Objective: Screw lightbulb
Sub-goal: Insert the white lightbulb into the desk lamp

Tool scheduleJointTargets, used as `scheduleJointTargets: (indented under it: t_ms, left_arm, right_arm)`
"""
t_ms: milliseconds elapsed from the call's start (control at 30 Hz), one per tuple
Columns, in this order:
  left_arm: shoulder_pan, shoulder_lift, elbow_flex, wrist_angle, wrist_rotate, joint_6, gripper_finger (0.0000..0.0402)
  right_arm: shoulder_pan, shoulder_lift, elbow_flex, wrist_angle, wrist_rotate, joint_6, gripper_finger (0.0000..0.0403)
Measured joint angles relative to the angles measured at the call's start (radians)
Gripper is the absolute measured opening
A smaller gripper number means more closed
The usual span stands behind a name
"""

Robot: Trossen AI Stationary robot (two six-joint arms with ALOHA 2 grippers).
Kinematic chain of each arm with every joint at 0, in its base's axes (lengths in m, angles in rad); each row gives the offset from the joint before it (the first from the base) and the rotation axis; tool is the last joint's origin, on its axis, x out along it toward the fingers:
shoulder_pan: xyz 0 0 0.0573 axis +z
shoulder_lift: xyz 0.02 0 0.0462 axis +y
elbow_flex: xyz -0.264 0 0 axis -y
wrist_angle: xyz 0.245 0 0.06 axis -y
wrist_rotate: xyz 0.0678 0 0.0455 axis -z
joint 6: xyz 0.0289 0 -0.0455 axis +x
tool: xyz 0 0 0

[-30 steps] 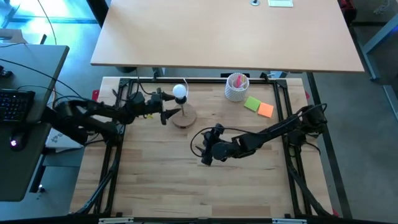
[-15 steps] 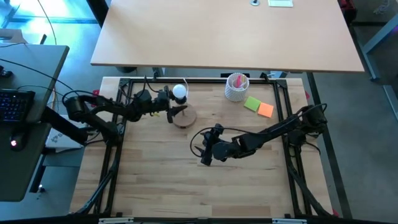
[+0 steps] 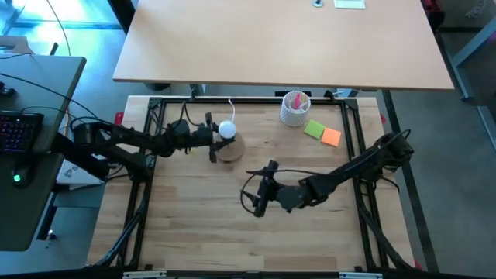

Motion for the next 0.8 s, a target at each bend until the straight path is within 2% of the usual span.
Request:
scheduleJointTargets:
  t_ms: [133,200,300,400,600,700,800]
  left_arm:
    - [-0.087,-0.024,0.001,-0.043,-0.15,0.164,0.0159]
    - [-0.131,-0.027,0.001,-0.05,-0.21,0.231,0.0159]
    - [-0.194,-0.027,0.001,-0.057,-0.307,0.306,0.0159]
    - [-0.25,-0.026,0.002,-0.068,-0.405,0.363,0.0159]
    - [-0.319,-0.025,0.002,-0.086,-0.52,0.441,0.0159]
    - [-0.329,-0.025,0.004,-0.101,-0.538,0.44,0.0159]
    - [-0.332,-0.026,0.024,-0.149,-0.542,0.419,0.0159]
  right_arm:
    - [-0.004,-0.004,0.0,0.19,-0.125,-0.231,0.0296]
    - [-0.011,-0.006,0.0,0.27,-0.152,-0.308,0.0296]
    - [-0.034,-0.007,0.045,0.229,-0.166,-0.349,0.0296]
    - [-0.067,-0.01,0.169,0.016,-0.158,-0.312,0.0296]
    - [-0.115,0.022,0.507,-0.625,-0.155,-0.253,0.0296]
    - [-0.125,0.055,0.636,-0.797,-0.166,-0.323,0.0296]
    - [-0.127,0.102,0.71,-0.874,-0.17,-0.45,0.0296]
